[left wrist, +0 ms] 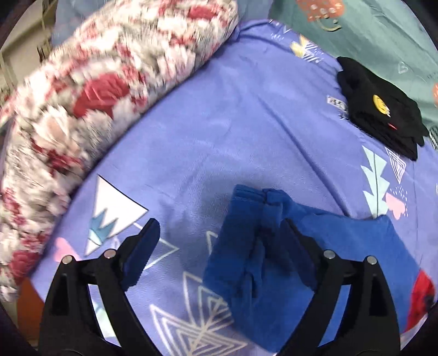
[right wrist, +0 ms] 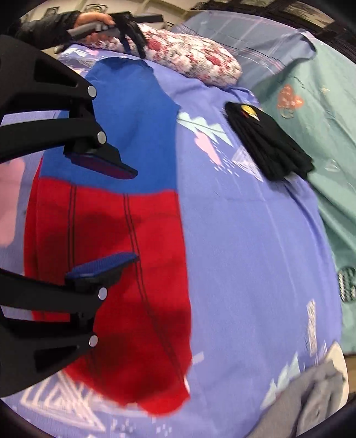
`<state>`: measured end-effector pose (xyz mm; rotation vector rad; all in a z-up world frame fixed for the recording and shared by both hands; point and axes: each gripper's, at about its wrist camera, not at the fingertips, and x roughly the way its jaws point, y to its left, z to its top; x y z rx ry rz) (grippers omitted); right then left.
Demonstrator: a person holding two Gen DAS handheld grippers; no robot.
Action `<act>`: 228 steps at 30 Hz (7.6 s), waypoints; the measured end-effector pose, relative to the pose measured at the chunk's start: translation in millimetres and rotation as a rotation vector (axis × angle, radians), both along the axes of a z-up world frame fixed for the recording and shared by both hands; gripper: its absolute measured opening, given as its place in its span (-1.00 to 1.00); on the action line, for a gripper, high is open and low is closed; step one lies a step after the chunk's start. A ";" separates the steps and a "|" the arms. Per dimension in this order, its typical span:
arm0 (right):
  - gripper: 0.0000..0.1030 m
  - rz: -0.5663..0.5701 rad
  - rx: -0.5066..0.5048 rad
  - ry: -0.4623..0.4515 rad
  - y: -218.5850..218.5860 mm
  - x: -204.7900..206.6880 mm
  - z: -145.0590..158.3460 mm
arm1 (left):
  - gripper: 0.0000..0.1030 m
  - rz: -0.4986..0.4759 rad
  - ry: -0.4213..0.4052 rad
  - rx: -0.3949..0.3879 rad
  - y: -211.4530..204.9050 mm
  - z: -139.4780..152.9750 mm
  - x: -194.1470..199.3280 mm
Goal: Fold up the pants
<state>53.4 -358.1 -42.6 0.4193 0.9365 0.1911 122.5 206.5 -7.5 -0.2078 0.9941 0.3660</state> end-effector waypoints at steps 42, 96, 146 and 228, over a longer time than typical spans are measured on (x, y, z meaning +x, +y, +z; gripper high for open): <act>-0.47 -0.198 0.094 -0.063 -59.5 -19.7 36.3 | 0.96 -0.213 0.067 -0.163 -64.0 -62.9 -36.7; -0.16 0.301 -0.112 -0.033 70.9 1.3 6.4 | 0.96 -0.511 0.112 -0.213 -215.4 -49.2 -25.4; 0.42 0.203 -0.050 0.016 87.7 5.4 -3.0 | 0.93 -0.036 0.010 -0.576 -6.5 -54.9 -62.1; -0.44 0.304 0.420 -0.114 102.1 28.0 68.6 | 0.96 -0.323 -0.025 -0.377 -141.4 -31.9 -51.1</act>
